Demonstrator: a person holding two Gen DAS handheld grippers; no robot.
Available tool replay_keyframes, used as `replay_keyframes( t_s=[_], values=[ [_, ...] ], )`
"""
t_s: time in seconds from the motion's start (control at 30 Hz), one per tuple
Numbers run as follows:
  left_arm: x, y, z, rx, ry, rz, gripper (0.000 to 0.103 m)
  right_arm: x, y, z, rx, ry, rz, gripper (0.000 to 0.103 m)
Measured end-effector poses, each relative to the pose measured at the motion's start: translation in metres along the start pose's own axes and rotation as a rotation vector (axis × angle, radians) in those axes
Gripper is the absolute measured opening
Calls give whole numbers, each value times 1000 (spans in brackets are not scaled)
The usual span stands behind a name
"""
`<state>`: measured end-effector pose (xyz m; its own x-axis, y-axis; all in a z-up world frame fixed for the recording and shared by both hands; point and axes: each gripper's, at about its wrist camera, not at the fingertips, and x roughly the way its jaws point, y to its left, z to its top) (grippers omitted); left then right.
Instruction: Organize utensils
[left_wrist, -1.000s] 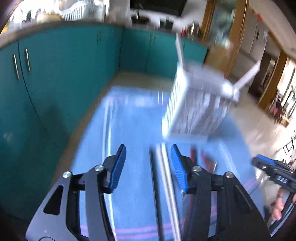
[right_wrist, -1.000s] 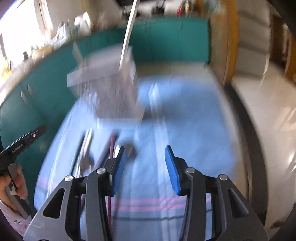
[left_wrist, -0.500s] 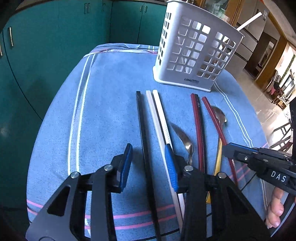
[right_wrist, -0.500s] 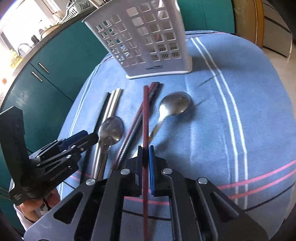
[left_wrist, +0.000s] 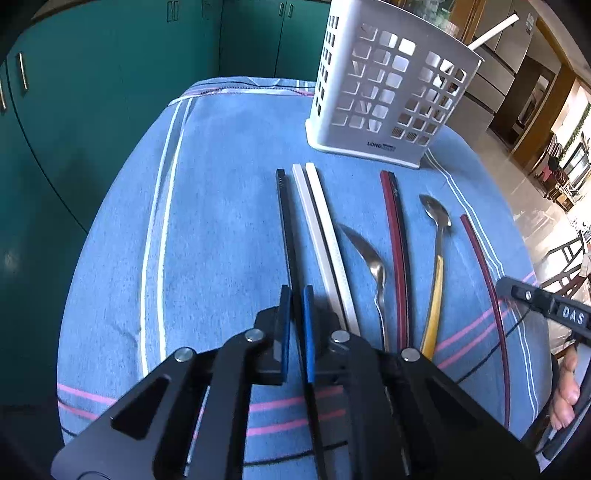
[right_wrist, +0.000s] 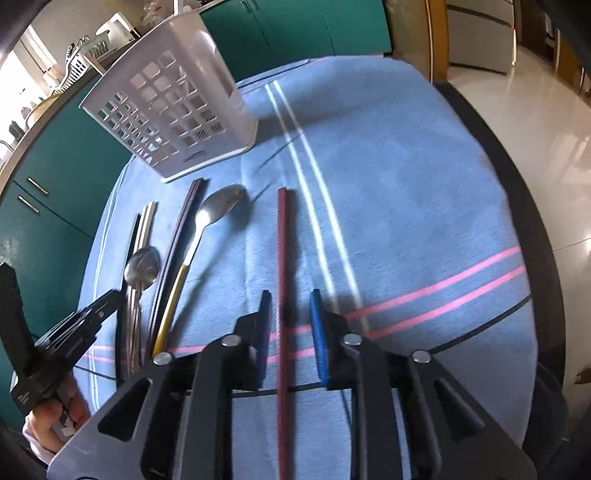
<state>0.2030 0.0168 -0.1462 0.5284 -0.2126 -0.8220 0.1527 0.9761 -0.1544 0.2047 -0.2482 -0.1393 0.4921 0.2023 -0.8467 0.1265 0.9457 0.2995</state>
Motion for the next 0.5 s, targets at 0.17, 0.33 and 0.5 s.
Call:
replay_keyframes(
  t_s=[0.17,0.33,0.5],
  values=[
    [-2,-3,-1,6,-6,7,26,5,2,3,-13,-3,-11,28],
    [1,-7,3,1,-14,15,32,12,17,6,-88,-36,-92,28],
    [2,-5,2,-3,-11,26,10,14,24,2,-147,-43,-120,7]
  ],
)
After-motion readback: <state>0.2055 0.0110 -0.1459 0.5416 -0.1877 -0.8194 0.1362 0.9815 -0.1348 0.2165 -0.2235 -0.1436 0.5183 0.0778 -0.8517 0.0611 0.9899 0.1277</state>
